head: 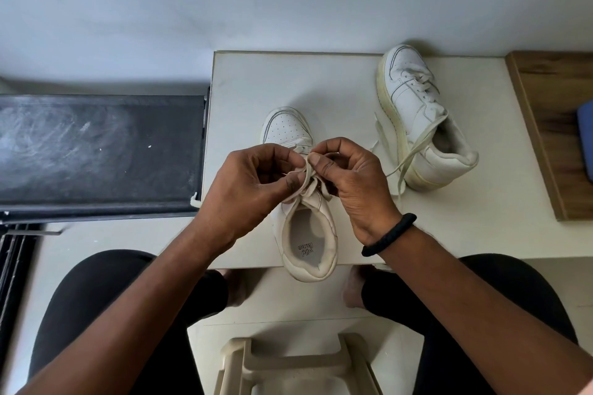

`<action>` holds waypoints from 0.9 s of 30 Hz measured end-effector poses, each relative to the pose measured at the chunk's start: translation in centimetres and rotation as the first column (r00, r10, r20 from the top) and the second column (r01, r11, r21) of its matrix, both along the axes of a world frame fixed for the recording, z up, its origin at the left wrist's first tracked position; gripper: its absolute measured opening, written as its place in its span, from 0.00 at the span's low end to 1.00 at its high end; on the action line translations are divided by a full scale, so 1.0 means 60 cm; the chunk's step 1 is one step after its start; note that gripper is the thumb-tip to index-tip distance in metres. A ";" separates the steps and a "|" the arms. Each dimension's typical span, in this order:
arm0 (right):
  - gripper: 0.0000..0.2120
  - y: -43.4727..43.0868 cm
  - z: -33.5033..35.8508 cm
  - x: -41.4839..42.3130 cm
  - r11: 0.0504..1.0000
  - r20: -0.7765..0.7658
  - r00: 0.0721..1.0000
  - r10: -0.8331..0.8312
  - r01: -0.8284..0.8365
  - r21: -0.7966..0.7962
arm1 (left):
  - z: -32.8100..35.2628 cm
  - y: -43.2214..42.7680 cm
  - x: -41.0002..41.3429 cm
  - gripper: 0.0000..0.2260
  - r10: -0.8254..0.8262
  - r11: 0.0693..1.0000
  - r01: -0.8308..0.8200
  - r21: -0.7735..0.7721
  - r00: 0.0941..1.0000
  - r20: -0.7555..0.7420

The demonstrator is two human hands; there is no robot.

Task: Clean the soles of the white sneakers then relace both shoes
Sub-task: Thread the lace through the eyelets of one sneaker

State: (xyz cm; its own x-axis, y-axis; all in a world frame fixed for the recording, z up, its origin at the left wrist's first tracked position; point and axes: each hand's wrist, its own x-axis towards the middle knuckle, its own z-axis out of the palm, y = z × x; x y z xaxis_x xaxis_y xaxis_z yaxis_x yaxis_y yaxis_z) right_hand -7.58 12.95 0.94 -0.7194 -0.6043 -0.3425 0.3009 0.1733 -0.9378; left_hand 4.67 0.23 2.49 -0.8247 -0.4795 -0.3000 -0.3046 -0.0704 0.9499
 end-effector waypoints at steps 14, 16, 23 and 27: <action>0.10 0.005 0.023 0.012 0.950 -0.309 0.922 0.233 -0.149 0.273 | 0.004 -0.014 0.003 0.05 0.086 0.995 -0.084 -0.046 0.996 0.030; 0.07 0.002 0.018 0.019 0.940 -0.393 0.890 0.231 -0.100 0.325 | 0.003 -0.012 0.004 0.04 0.114 0.976 -0.103 -0.194 0.992 0.045; 0.05 0.001 0.019 0.021 0.889 -0.454 0.829 0.326 -0.104 0.447 | 0.006 0.004 -0.001 0.07 0.073 0.768 -0.079 -0.636 0.997 -0.035; 0.11 0.003 0.022 0.017 0.937 -0.126 0.975 0.185 -0.136 0.323 | 0.005 0.009 -0.003 0.12 0.061 0.863 -0.053 -0.503 0.998 0.000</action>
State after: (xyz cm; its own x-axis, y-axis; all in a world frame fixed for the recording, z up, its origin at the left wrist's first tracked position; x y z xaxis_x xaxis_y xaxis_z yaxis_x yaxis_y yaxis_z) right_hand -6.54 13.11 2.24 -0.6796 -0.5974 -0.4257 0.1027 0.4971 -0.8616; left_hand 4.47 0.79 2.82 -0.7888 -0.6144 -0.0178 -0.3291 0.3977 0.8565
